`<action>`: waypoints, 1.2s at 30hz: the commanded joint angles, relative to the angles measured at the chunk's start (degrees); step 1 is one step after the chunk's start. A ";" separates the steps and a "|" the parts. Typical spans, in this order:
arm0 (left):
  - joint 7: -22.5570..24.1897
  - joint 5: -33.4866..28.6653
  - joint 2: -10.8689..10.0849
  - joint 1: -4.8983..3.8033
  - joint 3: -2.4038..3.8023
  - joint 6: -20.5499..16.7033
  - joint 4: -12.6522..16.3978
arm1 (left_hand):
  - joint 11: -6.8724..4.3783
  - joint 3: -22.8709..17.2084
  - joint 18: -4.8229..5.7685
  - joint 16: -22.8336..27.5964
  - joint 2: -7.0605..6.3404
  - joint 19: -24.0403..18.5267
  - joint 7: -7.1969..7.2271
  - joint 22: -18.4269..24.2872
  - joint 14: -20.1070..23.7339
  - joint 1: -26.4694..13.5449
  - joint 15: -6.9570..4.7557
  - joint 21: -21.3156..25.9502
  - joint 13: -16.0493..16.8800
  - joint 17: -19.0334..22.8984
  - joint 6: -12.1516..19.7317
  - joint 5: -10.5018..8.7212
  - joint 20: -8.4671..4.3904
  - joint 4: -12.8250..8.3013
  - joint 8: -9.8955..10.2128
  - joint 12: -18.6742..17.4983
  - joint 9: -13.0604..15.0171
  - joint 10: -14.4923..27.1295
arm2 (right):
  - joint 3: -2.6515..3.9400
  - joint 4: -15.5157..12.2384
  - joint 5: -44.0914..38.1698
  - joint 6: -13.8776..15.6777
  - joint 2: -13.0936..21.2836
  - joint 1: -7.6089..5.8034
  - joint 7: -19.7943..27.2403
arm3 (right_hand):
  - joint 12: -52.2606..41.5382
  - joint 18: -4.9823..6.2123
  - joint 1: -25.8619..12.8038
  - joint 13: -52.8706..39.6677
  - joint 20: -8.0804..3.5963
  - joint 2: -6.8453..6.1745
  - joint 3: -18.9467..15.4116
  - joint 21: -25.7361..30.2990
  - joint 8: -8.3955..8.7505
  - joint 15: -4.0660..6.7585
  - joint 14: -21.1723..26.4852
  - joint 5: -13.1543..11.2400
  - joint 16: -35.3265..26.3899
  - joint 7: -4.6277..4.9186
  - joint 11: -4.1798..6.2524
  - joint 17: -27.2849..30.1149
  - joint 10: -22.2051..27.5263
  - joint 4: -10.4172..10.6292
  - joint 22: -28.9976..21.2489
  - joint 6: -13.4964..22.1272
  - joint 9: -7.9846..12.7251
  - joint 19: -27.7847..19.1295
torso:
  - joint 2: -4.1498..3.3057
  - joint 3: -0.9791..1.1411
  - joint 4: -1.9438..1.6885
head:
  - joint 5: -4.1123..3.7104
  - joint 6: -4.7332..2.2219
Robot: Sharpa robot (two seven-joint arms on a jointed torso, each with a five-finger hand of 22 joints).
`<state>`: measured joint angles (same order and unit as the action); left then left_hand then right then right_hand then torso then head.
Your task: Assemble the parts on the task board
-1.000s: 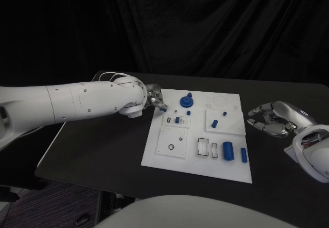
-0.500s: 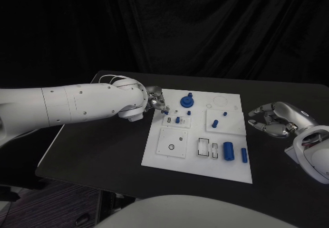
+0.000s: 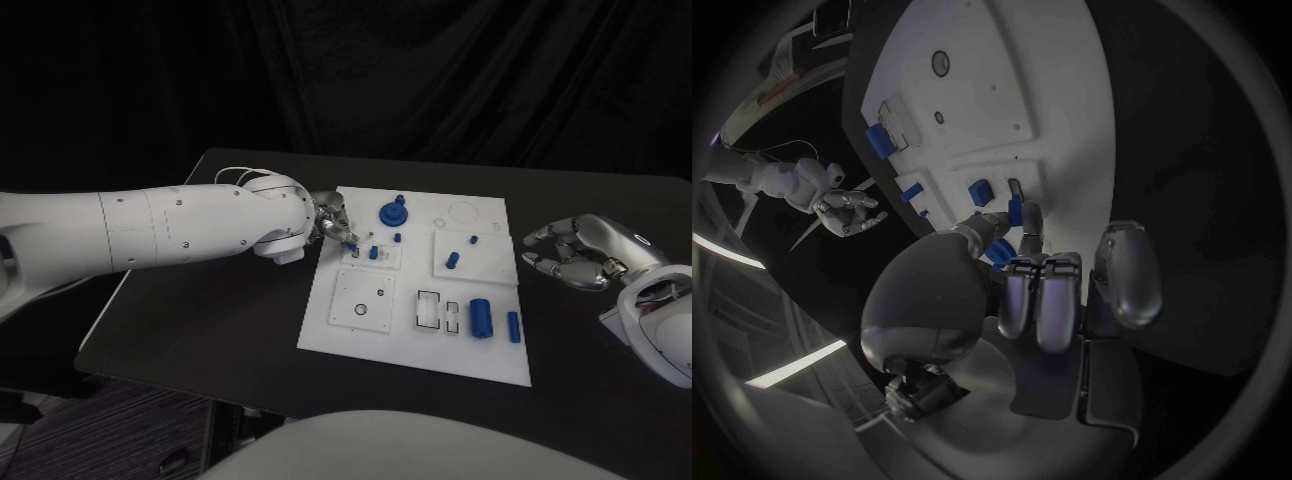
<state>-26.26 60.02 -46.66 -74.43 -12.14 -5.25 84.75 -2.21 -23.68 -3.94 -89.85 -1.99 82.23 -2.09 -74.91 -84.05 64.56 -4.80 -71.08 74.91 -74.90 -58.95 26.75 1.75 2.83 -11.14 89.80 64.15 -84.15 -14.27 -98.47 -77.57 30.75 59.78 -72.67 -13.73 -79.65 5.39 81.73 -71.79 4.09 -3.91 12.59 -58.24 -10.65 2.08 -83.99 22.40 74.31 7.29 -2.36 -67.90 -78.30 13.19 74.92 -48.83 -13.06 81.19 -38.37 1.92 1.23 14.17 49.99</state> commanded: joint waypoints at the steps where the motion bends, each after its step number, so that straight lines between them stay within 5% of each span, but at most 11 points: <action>1: 0.50 -0.47 0.18 0.61 0.04 0.19 0.05 | -0.11 -0.83 -0.39 -0.15 0.30 -0.20 0.38 -9.33 -5.95 -0.29 -0.30 0.49 15.09 -15.10 0.18 -0.27 -0.40 -0.26 0.17 0.20 -0.06 -5.85 | 0.03 -0.07 0.06 0.06 0.07 0.13 -0.77 | 0.23 0.62 0.44 0.06 -0.07 0.16 0.31 0.18 -0.03 -0.08 -0.56 0.17 -0.35 0.03 0.11 0.05 0.21 0.03 6.76 -0.31 0.06 0.04 | 0.02 -0.04 0.00 | -0.08 0.01; 19: 0.83 -0.47 0.06 2.31 0.04 0.47 0.21 | -0.10 -0.98 -0.41 -0.15 0.36 -0.23 0.37 -9.30 -5.95 -0.46 -0.29 0.58 15.09 -15.10 0.17 -0.25 -0.40 -0.26 0.18 0.20 -0.06 -5.85 | 0.03 0.07 0.07 -0.01 0.02 0.13 -0.74 | 0.25 0.61 0.43 0.07 -0.06 0.09 0.36 0.19 -0.01 -0.09 -0.55 0.21 -0.32 0.05 0.09 0.00 0.23 0.01 6.76 -0.32 0.11 0.03 | 0.07 -0.04 0.03 | -0.17 0.01; 33: 0.75 -0.47 -0.26 2.72 0.04 0.75 0.86 | -0.10 -1.11 -0.44 -0.15 0.40 -0.28 0.38 -9.26 -5.95 -0.53 -0.28 0.72 15.09 -15.10 0.17 -0.27 -0.40 -0.31 0.19 0.20 -0.06 -5.85 | 0.03 0.19 0.15 -0.31 -0.08 0.26 -0.96 | 0.25 0.61 0.43 0.07 -0.06 0.09 0.36 0.19 -0.01 -0.09 -0.55 0.21 -0.32 0.05 0.09 0.00 0.23 0.01 6.76 -0.32 0.11 0.03 | 0.09 -0.02 -0.06 | -0.09 0.01; 35: 0.78 -0.47 -0.23 2.75 0.04 0.74 0.76 | -0.08 -1.18 -0.43 -0.15 0.42 -0.28 0.33 -9.26 -5.95 -0.82 -0.27 0.72 15.09 -15.10 0.16 -0.48 -0.38 -0.24 0.20 0.20 -0.07 -5.85 | 0.03 0.21 0.16 -0.36 -0.10 0.27 -0.98 | 0.25 0.61 0.43 0.07 -0.06 0.09 0.36 0.19 -0.01 -0.09 -0.55 0.21 -0.32 0.05 0.09 0.00 0.23 0.01 6.76 -0.32 0.11 0.03 | 0.09 -0.03 -0.07 | -0.10 0.01; 36: 0.79 -0.47 -0.20 2.77 0.04 0.74 0.70 | -0.05 -1.01 -0.44 -0.15 0.64 -0.36 0.33 -9.20 -5.95 -2.04 -0.18 0.94 15.09 -15.10 0.18 -3.89 -0.29 0.29 0.29 0.20 -0.11 -5.85 | 0.03 0.21 0.16 -0.40 -0.11 0.28 -1.01 | 0.25 0.61 0.43 0.07 -0.06 0.09 0.36 0.19 -0.01 -0.09 -0.55 0.21 -0.32 0.05 0.09 0.00 0.23 0.01 6.76 -0.32 0.11 0.03 | 0.09 -0.03 -0.07 | -0.11 0.01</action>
<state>-25.66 60.02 -47.05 -72.26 -11.75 -6.07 85.30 -2.21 -24.56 -3.94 -89.85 -1.06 82.02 -2.00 -74.91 -84.05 63.05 -4.80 -70.27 74.91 -74.90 -58.80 22.90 1.53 3.07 -10.90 89.80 64.10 -84.15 -14.28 -98.24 -77.33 30.65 59.68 -72.53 -13.78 -79.65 5.39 81.73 -71.80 4.09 -3.91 12.59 -58.24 -10.65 2.08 -83.99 22.39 74.32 7.29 -2.36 -67.91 -78.30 13.19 74.91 -48.83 -13.01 81.19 -38.25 1.92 1.15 14.06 49.99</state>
